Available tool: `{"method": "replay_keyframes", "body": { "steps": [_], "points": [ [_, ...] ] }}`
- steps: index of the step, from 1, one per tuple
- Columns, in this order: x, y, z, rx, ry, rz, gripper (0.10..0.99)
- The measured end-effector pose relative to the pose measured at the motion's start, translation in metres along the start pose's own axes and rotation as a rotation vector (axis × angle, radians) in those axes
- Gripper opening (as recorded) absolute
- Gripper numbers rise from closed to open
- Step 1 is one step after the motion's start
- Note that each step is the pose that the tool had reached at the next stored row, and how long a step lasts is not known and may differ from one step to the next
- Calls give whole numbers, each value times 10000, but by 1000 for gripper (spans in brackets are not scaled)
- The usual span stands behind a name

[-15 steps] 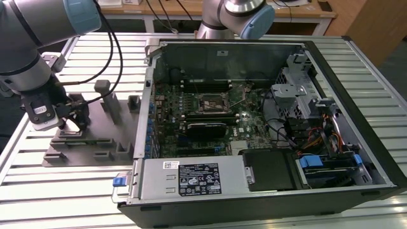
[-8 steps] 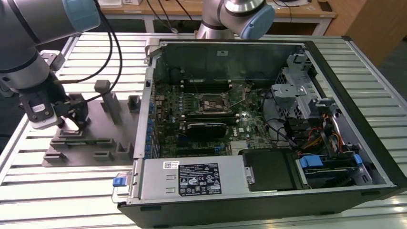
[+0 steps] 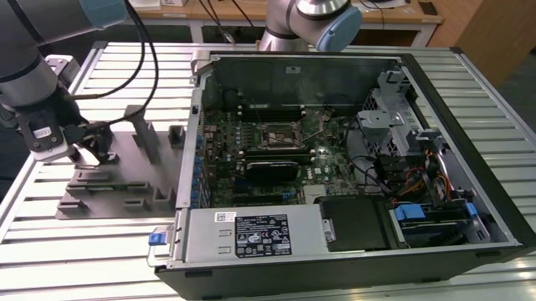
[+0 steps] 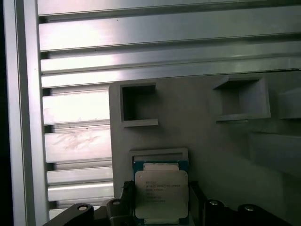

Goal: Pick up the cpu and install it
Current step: 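Pick up the cpu and move it towards the insertion slot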

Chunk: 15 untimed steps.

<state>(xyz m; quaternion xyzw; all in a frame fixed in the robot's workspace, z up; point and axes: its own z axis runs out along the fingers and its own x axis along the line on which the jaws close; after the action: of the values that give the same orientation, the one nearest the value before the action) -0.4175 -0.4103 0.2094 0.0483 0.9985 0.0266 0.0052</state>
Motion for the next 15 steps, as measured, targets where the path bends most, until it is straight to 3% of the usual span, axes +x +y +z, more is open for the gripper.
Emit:
{"method": "replay_keyframes", "body": {
  "steps": [15],
  "points": [
    [-5,33,-627,-4,-11,-5,545]
  ]
}}
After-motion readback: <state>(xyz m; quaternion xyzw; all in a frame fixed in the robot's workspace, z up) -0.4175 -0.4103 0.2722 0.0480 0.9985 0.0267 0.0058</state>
